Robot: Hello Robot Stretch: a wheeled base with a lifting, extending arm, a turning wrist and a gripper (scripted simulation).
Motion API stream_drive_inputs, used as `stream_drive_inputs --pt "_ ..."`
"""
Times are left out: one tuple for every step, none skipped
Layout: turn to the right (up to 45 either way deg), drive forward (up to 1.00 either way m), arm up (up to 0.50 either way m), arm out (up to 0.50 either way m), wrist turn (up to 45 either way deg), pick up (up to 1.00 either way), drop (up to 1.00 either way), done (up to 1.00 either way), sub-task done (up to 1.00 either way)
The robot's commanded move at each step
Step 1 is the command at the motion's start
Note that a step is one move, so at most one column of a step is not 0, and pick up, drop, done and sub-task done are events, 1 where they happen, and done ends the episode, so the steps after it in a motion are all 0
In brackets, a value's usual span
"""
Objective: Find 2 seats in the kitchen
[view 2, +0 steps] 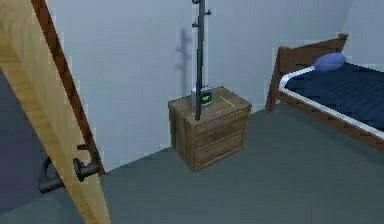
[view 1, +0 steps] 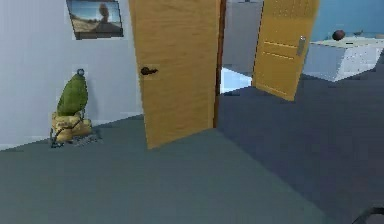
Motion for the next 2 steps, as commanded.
stream_drive_inputs --pt "0.0 0.55 0.0 0.0 0.0 0.0 0.0 0.0 0.0" --pt "27.0 0.0 0.0 0.0 0.0 0.0 0.0 0.0 0.0"
